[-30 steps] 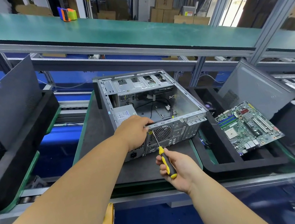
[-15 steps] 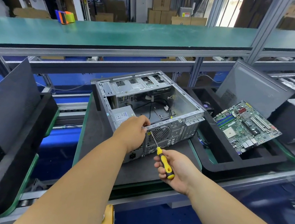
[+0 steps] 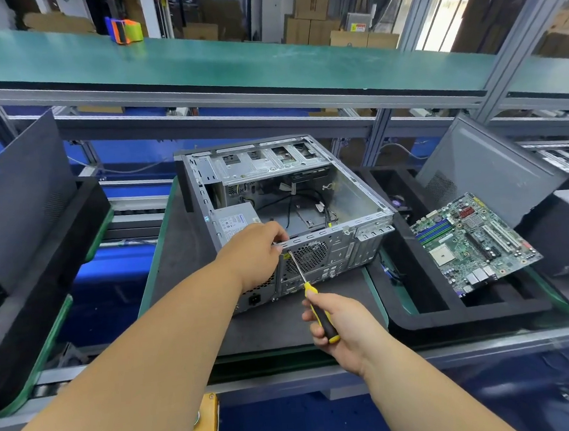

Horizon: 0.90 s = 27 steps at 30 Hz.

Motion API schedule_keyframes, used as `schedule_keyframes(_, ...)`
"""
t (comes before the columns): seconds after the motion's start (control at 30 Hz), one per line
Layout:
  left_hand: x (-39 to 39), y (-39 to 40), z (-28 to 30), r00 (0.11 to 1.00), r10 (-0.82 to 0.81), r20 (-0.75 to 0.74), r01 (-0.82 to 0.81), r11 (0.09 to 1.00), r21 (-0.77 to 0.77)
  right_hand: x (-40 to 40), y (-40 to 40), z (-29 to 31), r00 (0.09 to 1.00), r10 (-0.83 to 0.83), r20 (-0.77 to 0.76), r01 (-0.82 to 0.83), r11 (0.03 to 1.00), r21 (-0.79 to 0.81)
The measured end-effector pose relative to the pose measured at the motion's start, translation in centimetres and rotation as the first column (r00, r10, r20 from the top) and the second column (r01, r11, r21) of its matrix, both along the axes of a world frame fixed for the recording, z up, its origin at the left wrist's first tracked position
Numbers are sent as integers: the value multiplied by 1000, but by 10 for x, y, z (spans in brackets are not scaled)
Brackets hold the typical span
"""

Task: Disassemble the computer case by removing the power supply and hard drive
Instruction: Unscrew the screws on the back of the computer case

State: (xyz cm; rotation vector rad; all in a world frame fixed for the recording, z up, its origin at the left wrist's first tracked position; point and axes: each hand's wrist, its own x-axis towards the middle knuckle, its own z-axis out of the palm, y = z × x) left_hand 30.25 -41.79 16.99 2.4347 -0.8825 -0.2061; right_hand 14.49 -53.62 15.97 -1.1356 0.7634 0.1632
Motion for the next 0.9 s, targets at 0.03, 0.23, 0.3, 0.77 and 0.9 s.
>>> schedule_keyframes(0.03, 0, 0, 0, 1000, 1, 0, -1, 1000, -3, 0, 0, 1, 1000, -2, -14, 2, 999, 36)
schedule_keyframes(0.23, 0, 0, -2, 1000, 4, 12, -4, 1000, -11, 0, 1, 3, 999, -2, -54, -1, 998, -58)
schedule_keyframes(0.3, 0, 0, -2, 1000, -2, 10, 2, 1000, -19, 1, 1, 1, 999, 4, -43, -9, 994, -110)
schedule_keyframes(0.77, 1, -1, -3, 1000, 22, 23, -22, 1000, -11, 2, 3, 6, 1000, -2, -21, 1, 999, -53)
schedule_keyframes(0.9, 0, -1, -2, 1000, 13, 21, -13, 1000, -21, 5, 0, 6, 999, -29, 14, 30, 996, -89)
